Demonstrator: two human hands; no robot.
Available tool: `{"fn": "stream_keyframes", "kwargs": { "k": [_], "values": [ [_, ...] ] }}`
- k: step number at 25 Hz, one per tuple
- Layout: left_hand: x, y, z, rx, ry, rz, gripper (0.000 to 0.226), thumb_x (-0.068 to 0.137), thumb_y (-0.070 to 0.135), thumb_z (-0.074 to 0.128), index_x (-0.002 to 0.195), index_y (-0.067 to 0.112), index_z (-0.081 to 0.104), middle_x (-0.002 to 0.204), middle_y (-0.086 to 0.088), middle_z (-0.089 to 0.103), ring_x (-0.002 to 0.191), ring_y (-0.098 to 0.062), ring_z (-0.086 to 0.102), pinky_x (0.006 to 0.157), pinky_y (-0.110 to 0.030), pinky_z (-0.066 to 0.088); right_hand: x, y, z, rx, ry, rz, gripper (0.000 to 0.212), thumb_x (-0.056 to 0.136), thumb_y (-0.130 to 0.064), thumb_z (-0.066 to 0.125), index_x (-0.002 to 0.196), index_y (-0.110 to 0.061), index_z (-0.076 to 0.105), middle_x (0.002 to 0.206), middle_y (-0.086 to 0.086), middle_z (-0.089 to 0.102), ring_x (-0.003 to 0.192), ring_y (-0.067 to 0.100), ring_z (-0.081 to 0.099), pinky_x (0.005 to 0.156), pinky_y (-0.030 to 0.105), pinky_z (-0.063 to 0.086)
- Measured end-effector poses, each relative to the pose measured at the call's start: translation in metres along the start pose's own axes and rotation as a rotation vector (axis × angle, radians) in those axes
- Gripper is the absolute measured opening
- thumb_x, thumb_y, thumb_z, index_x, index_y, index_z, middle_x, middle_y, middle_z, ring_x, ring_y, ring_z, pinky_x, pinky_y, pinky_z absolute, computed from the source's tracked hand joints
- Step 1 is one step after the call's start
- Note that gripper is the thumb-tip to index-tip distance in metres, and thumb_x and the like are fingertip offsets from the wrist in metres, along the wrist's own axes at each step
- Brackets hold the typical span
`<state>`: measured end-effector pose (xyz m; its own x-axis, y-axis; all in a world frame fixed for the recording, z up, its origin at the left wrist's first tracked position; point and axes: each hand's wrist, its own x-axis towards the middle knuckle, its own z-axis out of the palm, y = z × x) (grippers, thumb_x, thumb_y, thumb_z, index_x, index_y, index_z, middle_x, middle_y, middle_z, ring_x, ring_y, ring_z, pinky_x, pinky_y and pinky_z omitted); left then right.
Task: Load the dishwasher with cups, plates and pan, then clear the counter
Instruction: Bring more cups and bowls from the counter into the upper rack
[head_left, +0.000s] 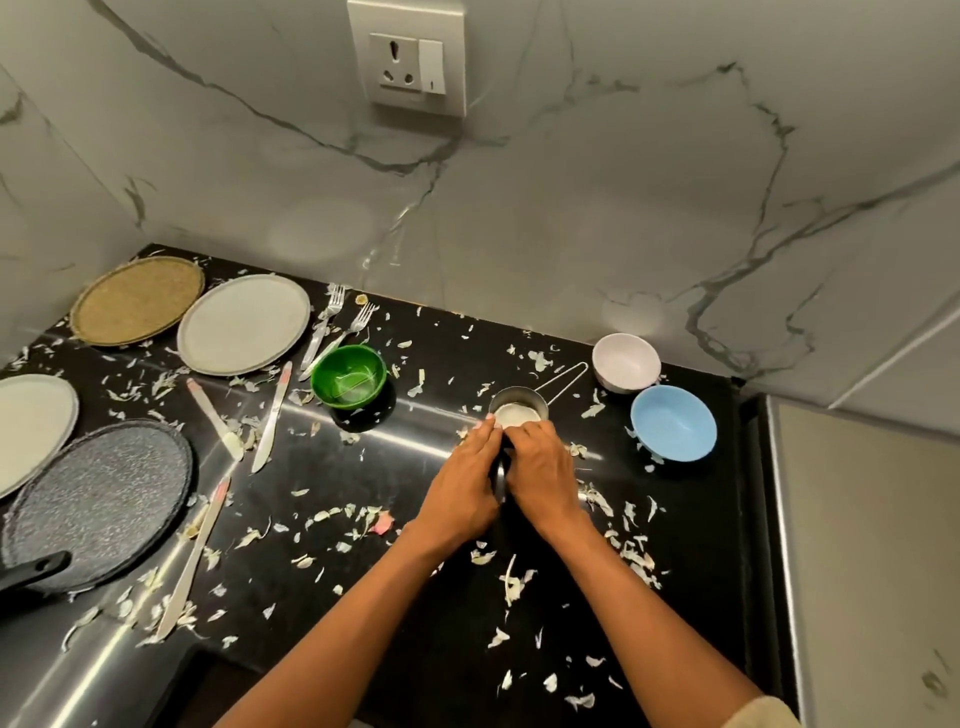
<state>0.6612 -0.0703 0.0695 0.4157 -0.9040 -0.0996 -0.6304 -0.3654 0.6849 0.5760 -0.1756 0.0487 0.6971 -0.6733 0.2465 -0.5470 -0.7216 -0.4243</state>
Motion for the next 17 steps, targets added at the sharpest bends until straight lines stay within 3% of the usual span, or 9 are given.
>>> {"fn": "stream_keyframes", "kwargs": {
  "k": [3,5,7,10,11,13,17],
  "values": [
    [-0.016,-0.007,-0.004,-0.183,0.099,0.001,0.075,0.085,-0.001,0.049,0.154,0.017,0.028,0.156,0.015,0.024,0.143,0.009,0.018,0.119,-0.017,0.02,-0.006,-0.006,0.003,0.078,0.091,0.001,0.009,0.083,-0.004,0.074,0.083,-0.013,0.072,0.079,0.0,0.066,0.079,0.02,0.057,0.06,0.035,0.05],
    [-0.025,-0.017,-0.009,-0.326,0.168,-0.044,0.073,0.083,-0.003,0.055,0.15,0.021,0.039,0.143,0.01,0.05,0.131,0.006,0.045,0.11,-0.016,0.035,-0.015,-0.017,0.0,0.229,0.147,-0.003,0.015,0.079,0.003,0.074,0.085,-0.011,0.075,0.08,0.001,0.069,0.08,0.02,0.059,0.066,0.027,0.048],
    [-0.032,-0.026,-0.018,-0.433,0.216,-0.101,0.075,0.08,-0.003,0.065,0.147,0.022,0.044,0.127,0.007,0.064,0.12,0.0,0.058,0.106,-0.019,0.042,-0.026,-0.032,-0.008,0.408,0.179,0.058,0.021,0.076,0.008,0.075,0.087,-0.01,0.078,0.082,-0.001,0.072,0.082,0.016,0.063,0.074,0.019,0.047],
    [-0.042,-0.031,-0.036,-0.457,0.248,-0.099,0.082,0.072,0.0,0.08,0.145,0.019,0.048,0.127,0.01,0.062,0.117,0.013,0.054,0.101,-0.009,0.04,-0.039,-0.051,-0.024,0.695,0.175,0.247,0.022,0.077,0.006,0.077,0.089,-0.012,0.081,0.087,-0.007,0.076,0.086,0.01,0.07,0.08,0.018,0.053],
    [-0.045,-0.031,-0.04,-0.449,0.257,-0.079,0.085,0.07,0.002,0.084,0.146,0.018,0.048,0.127,0.008,0.063,0.117,0.01,0.055,0.098,-0.006,0.04,-0.042,-0.056,-0.03,0.802,0.142,0.313,0.021,0.079,0.005,0.077,0.092,-0.011,0.081,0.089,-0.006,0.077,0.087,0.01,0.072,0.081,0.019,0.055],
    [-0.055,-0.032,-0.048,-0.46,0.265,-0.023,0.093,0.067,0.007,0.088,0.148,0.019,0.045,0.127,0.004,0.064,0.117,0.0,0.059,0.095,-0.007,0.043,-0.05,-0.068,-0.041,0.997,0.082,0.424,0.021,0.082,0.007,0.075,0.096,-0.008,0.079,0.089,-0.002,0.078,0.088,0.011,0.074,0.08,0.019,0.056],
    [-0.073,-0.025,-0.052,-0.437,0.3,0.101,0.095,0.064,0.016,0.09,0.147,0.02,0.044,0.133,0.002,0.061,0.119,-0.006,0.059,0.099,-0.019,0.047,-0.069,-0.087,-0.058,1.216,0.097,0.59,0.02,0.084,0.009,0.071,0.094,-0.007,0.076,0.091,0.011,0.078,0.084,0.015,0.073,0.078,0.022,0.056]
  ]
}}
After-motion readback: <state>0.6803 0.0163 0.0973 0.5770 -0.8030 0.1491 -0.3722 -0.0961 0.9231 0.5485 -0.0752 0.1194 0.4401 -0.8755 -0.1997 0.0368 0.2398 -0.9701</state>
